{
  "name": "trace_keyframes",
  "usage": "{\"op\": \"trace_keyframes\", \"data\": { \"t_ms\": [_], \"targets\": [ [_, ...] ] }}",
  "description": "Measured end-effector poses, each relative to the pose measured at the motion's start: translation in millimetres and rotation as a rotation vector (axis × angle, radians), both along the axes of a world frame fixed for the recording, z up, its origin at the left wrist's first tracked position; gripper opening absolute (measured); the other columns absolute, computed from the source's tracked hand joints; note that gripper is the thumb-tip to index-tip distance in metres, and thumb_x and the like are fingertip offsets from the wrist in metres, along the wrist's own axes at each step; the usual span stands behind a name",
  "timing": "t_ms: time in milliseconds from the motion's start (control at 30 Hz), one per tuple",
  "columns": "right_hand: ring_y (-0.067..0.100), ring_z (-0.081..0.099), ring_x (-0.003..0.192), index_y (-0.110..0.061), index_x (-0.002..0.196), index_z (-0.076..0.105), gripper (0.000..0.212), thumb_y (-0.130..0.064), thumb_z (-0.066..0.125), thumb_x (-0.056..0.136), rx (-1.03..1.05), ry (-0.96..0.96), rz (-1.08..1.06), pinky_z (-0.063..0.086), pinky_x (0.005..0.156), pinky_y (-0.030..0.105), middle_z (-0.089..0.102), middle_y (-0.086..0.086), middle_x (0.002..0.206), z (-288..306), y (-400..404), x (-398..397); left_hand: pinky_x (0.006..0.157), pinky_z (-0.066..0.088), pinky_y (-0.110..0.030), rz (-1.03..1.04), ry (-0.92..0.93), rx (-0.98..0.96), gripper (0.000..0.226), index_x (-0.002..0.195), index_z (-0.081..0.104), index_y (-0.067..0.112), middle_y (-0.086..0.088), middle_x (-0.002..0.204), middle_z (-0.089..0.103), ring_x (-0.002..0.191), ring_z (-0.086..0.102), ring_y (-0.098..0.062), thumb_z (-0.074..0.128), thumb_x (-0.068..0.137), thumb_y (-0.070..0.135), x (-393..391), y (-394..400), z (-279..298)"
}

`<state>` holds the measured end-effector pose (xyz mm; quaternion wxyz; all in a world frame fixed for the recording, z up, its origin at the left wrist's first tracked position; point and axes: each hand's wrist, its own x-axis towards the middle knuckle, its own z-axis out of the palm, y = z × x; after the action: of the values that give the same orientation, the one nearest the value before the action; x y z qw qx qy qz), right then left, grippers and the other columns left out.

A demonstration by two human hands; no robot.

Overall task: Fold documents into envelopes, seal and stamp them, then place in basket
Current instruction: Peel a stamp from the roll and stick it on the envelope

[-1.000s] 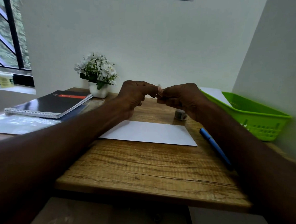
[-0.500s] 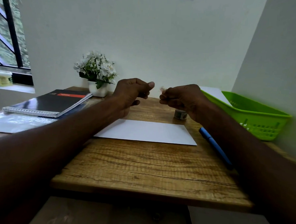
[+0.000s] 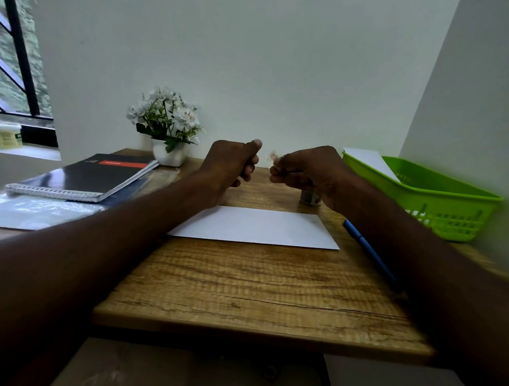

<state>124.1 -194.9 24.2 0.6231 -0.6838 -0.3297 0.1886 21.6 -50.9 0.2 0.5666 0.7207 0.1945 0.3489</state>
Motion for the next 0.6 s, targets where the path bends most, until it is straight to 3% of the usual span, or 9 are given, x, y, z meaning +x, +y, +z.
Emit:
{"op": "trace_keyframes", "data": {
  "t_ms": [67,167,267,400,600],
  "targets": [
    [0.025,0.079,0.085,0.008,0.108,0.072,0.025,-0.008,0.076,0.088,-0.006,-0.005,-0.004,0.06,0.076,0.024,0.078,0.018,0.099,0,0,0,0.063,0.04,-0.03,-0.012,0.001,0.007,0.038,0.073,0.06,0.016,-0.002,0.066,0.064,0.059,0.056,-0.016,0.058,0.102,0.041,1,2,-1],
    [0.025,0.079,0.085,0.007,0.109,0.072,0.026,-0.008,0.075,0.088,-0.023,-0.01,-0.008,0.06,0.075,0.024,0.078,0.018,0.099,1,0,0,0.065,0.045,-0.031,-0.116,-0.008,-0.016,0.017,0.096,0.062,0.013,-0.005,0.091,0.071,0.074,0.064,-0.017,0.056,0.105,0.027,4,2,-3],
    [0.025,0.079,0.082,0.01,0.108,0.071,0.028,-0.007,0.077,0.086,-0.027,-0.024,0.004,0.058,0.068,0.022,0.078,0.02,0.097,0,0,-1,0.07,0.049,-0.032,-0.219,0.008,-0.067,0.038,0.114,0.066,0.009,-0.007,0.098,0.074,0.085,0.068,-0.019,0.057,0.103,0.044,4,-1,-5],
    [0.024,0.079,0.083,0.009,0.107,0.073,0.03,-0.009,0.08,0.083,-0.036,-0.056,0.015,0.058,0.081,0.029,0.079,0.017,0.096,0,-1,1,0.079,0.05,-0.032,-0.205,-0.001,0.049,0.03,0.111,0.076,0.006,-0.009,0.101,0.079,0.092,0.073,-0.019,0.072,0.094,0.03,0,0,-7],
    [0.023,0.079,0.084,0.007,0.105,0.074,0.029,-0.01,0.08,0.083,0.013,-0.044,0.014,0.06,0.088,0.032,0.079,0.016,0.093,1,2,-1,0.09,0.053,-0.039,-0.17,-0.041,-0.133,0.011,0.093,0.078,0.014,-0.004,0.097,0.08,0.095,0.077,-0.015,0.079,0.083,0.019,-6,-2,4]
  ]
}}
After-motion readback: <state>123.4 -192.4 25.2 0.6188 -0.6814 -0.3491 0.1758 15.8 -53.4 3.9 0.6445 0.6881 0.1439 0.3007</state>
